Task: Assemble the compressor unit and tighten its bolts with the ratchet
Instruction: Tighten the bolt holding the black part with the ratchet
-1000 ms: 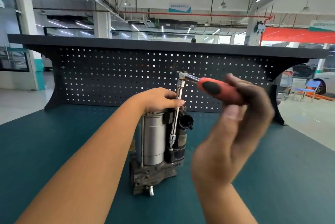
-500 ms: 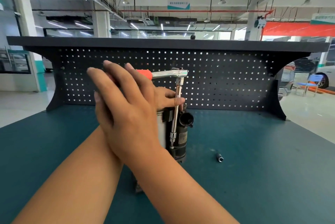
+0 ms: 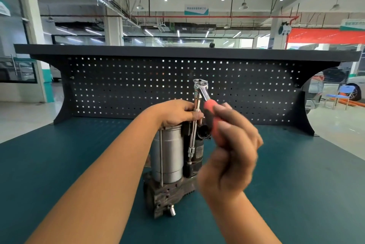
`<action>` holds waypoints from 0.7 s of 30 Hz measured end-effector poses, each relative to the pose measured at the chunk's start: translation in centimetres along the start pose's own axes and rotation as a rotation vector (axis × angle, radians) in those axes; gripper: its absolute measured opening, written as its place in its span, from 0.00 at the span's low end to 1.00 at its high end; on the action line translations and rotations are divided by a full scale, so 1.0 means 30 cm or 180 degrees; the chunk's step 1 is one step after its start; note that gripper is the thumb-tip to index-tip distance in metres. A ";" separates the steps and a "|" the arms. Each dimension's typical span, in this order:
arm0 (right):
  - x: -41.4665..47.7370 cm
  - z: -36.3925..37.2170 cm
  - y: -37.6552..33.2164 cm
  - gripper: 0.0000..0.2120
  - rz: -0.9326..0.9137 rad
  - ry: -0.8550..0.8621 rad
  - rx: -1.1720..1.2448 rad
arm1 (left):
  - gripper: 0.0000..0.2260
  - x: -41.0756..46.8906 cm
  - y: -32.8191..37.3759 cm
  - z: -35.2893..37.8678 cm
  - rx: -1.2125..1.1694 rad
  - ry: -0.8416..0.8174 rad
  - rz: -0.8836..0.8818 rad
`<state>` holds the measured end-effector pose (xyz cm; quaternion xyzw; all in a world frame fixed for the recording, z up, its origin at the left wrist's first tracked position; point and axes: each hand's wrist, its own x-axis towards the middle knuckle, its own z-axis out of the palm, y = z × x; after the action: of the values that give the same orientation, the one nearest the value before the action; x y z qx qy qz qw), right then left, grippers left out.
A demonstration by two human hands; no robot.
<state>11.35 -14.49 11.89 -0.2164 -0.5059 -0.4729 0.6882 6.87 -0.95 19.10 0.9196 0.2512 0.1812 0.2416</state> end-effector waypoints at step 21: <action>0.112 -0.060 0.527 0.07 0.4746 0.0952 0.2161 | 0.10 -0.020 -0.018 -0.010 -0.0082 -0.0197 0.0138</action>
<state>26.13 -10.08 17.06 -0.2104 -0.2483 0.2613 0.9088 6.05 -0.76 18.93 0.9268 0.2213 0.1611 0.2572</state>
